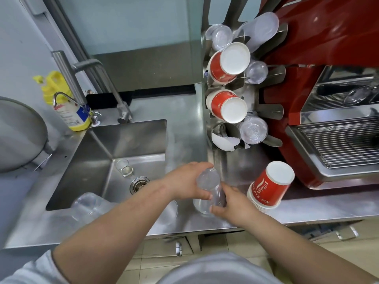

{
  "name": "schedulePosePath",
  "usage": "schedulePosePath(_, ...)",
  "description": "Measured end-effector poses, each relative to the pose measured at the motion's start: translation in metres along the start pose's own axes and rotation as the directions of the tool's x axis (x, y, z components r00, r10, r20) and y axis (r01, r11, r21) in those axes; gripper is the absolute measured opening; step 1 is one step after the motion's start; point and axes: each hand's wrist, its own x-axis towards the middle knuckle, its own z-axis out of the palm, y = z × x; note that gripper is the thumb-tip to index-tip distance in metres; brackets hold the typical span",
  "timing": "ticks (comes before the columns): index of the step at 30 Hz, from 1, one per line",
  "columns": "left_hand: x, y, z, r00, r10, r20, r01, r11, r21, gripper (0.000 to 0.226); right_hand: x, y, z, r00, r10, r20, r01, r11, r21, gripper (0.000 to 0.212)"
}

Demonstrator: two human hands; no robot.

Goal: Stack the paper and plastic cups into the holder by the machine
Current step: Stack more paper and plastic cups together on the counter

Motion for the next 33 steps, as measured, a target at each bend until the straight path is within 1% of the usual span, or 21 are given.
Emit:
schedulePosePath(3, 0.0, 0.002, 0.002, 1.0, 0.007, -0.009, -0.007, 1.0, -0.017, 0.088, 0.001, 0.007, 0.006, 0.999, -0.009, -0.035, 0.008, 1.0, -0.011, 0.073)
schedulePosePath(10, 0.0, 0.004, -0.004, 1.0, 0.021, -0.021, -0.021, 0.999, -0.026, 0.085, 0.004, 0.012, 0.008, 0.997, 0.016, -0.069, -0.012, 0.998, 0.064, 0.072)
schedulePosePath(13, -0.001, 0.005, -0.009, 0.999, 0.029, -0.036, -0.031, 0.998, -0.054, 0.085, 0.004, 0.011, 0.003, 0.997, 0.005, -0.075, 0.002, 0.996, 0.089, 0.074)
schedulePosePath(18, -0.002, 0.009, -0.019, 0.999, 0.026, -0.042, -0.029, 0.997, -0.072, 0.086, 0.003, 0.008, -0.007, 0.994, 0.003, -0.107, 0.009, 0.994, 0.112, 0.063)
schedulePosePath(22, -0.005, 0.013, -0.025, 0.998, 0.028, -0.053, -0.032, 0.997, -0.067, 0.087, 0.0, 0.003, -0.014, 0.993, -0.002, -0.12, 0.016, 0.993, 0.119, 0.067)
schedulePosePath(29, -0.014, 0.02, -0.04, 0.989, 0.082, -0.126, -0.089, 0.995, -0.055, 0.087, -0.011, -0.009, -0.028, 0.981, -0.046, -0.188, 0.076, 0.985, 0.154, 0.069)
schedulePosePath(33, -0.03, 0.026, -0.055, 0.974, 0.105, -0.201, -0.123, 0.989, -0.08, 0.091, -0.016, -0.022, -0.04, 0.975, -0.068, -0.213, 0.107, 0.978, 0.177, 0.072)
